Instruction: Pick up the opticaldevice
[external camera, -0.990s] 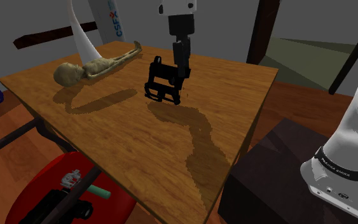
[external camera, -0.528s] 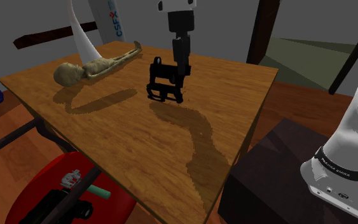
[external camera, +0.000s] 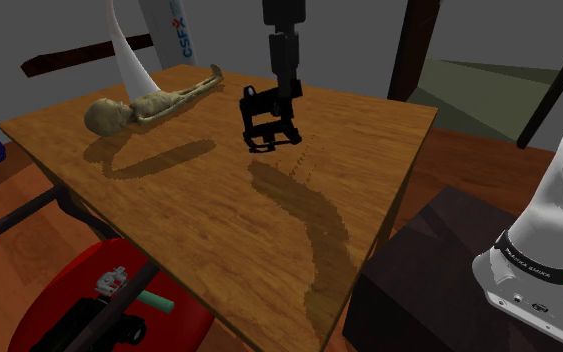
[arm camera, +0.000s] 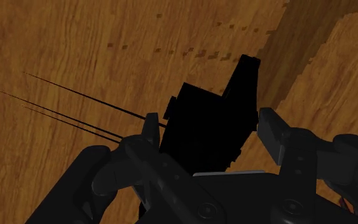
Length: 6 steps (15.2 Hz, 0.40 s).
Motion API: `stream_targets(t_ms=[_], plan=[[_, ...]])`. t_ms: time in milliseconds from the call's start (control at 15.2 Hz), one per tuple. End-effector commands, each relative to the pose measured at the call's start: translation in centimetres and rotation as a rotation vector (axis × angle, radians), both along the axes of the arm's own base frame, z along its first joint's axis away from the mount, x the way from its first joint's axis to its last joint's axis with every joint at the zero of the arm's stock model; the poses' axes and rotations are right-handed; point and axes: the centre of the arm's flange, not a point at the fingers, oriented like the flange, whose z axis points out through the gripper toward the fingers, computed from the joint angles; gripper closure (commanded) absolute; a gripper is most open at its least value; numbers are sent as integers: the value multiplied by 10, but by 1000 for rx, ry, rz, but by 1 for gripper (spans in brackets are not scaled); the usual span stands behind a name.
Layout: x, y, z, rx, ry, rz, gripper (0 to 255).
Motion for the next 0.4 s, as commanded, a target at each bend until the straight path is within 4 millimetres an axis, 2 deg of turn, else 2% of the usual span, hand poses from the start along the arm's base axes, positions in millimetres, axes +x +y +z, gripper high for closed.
stream_targets(t_ms=[0,198,330], plan=[[-1,1,11,0,0,0,255],[-1,1,27,0,0,0,255],[-1,1,28,0,0,0,255]])
